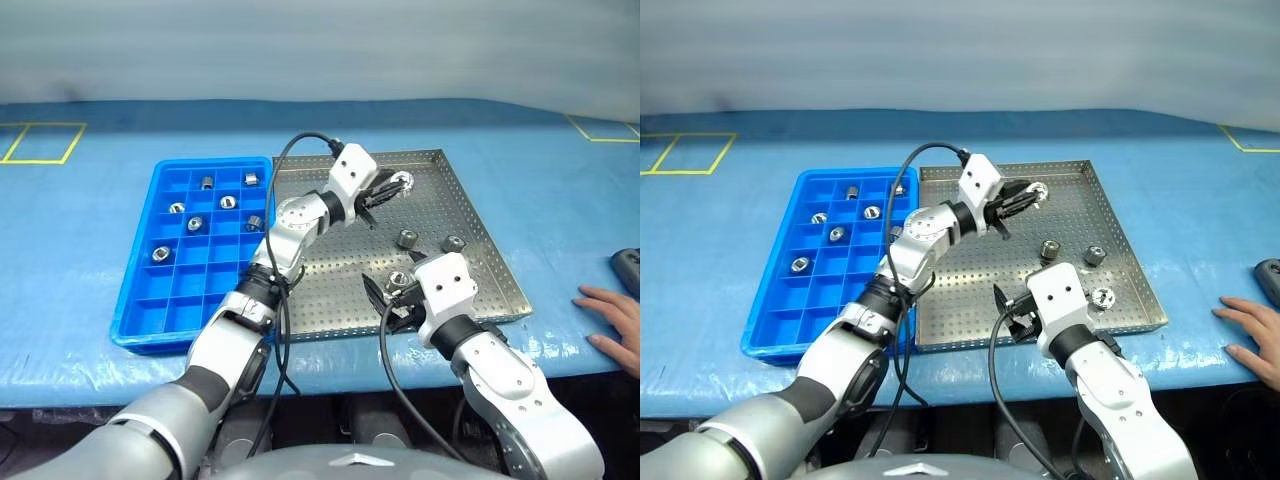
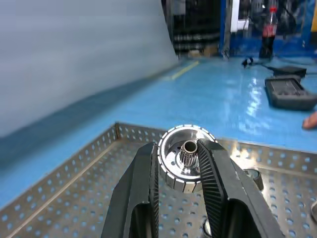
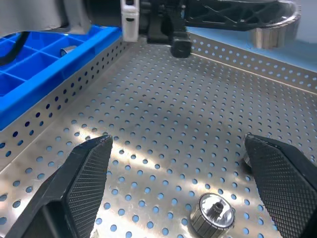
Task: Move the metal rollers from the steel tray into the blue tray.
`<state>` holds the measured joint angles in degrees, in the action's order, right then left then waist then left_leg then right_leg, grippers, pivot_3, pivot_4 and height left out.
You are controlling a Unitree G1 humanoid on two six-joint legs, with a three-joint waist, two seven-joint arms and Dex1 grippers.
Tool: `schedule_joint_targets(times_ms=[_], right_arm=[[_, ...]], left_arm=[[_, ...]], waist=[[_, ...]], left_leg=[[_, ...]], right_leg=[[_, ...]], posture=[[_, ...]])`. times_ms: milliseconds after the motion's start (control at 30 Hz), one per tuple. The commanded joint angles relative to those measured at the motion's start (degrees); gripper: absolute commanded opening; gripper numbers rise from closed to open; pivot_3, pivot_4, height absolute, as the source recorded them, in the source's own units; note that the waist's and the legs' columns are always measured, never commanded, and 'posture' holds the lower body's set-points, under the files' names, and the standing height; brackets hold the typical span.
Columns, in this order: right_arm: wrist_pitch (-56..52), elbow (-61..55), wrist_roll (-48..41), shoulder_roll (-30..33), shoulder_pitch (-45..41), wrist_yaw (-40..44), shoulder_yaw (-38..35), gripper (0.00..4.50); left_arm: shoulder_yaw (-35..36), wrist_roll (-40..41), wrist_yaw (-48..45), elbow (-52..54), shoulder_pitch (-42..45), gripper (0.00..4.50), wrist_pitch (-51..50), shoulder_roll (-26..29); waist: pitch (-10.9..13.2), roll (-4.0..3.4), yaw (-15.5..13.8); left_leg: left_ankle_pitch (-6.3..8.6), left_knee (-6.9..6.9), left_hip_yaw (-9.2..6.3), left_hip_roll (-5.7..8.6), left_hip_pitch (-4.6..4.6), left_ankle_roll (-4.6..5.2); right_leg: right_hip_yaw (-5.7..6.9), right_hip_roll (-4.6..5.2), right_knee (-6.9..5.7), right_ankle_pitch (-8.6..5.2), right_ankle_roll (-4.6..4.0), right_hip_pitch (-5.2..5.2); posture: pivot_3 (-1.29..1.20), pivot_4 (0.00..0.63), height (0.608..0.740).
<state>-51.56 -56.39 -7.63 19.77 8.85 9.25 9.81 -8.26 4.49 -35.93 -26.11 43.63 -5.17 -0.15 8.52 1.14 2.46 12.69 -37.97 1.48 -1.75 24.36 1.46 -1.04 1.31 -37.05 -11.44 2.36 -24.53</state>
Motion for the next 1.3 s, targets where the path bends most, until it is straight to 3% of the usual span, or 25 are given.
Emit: schedule_joint_targets(times_ms=[33,200,500,767,1000,1300], right_arm=[[0.5,1.5,-1.3,0.1,-3.8,2.2,1.7,4.50],[2.7,8.6,-2.4,1.0,-12.9,7.7,6.2,4.50],[8.4,20.0,-2.5,-0.4,-23.6,15.2,14.2,4.50],[11.1,23.0,-2.8,-1.8,-25.3,18.2,16.1,4.50],[11.5,22.7,-2.9,-1.8,-24.8,19.3,16.1,4.50],[10.4,20.6,-2.2,-1.3,-22.8,18.0,15.2,4.50]], left_arm=[[3.8,1.7,0.8,16.9,-5.5,0.83,-6.8,6.4],[10.0,4.1,2.4,40.0,-20.2,0.83,-17.9,17.7],[15.9,5.2,8.0,56.9,-37.1,0.83,-28.5,23.2],[18.9,6.5,10.8,62.4,-45.1,0.83,-32.4,24.4],[17.2,7.4,10.7,59.6,-44.6,0.83,-33.0,24.2],[12.8,6.8,9.6,52.6,-42.4,0.83,-31.3,25.0]], waist=[[0.0,0.01,-0.3],[0.0,0.03,-1.8],[0.1,0.13,-7.6],[0.1,0.10,-10.0],[0.1,0.09,-11.7],[0.1,0.08,-11.3]], left_leg=[[-0.02,0.00,-0.03,-0.02,-0.03,-0.01],[-0.06,0.03,-0.03,-0.14,-0.18,-0.06],[-0.04,-0.01,-0.11,-0.22,-0.14,-0.02],[-0.03,0.11,-0.11,-0.30,-0.07,-0.05],[-0.02,0.10,-0.15,-0.30,0.08,-0.07],[-0.01,0.12,-0.15,-0.30,0.25,-0.09]], right_leg=[[0.01,-0.03,-0.07,0.00,0.00,0.01],[0.03,-0.01,-0.17,-0.13,-0.23,0.08],[0.23,0.21,0.17,-0.09,-0.14,0.28],[0.35,0.20,0.16,-0.16,-0.26,0.13],[0.44,0.23,0.18,-0.17,-0.27,-0.01],[0.49,0.23,0.23,-0.18,-0.29,-0.10]], posture=[[0.07,0.150,0.740],[0.18,0.150,0.740],[0.33,0.150,0.740],[0.39,0.150,0.740],[0.38,0.150,0.740],[0.31,0.150,0.740]])
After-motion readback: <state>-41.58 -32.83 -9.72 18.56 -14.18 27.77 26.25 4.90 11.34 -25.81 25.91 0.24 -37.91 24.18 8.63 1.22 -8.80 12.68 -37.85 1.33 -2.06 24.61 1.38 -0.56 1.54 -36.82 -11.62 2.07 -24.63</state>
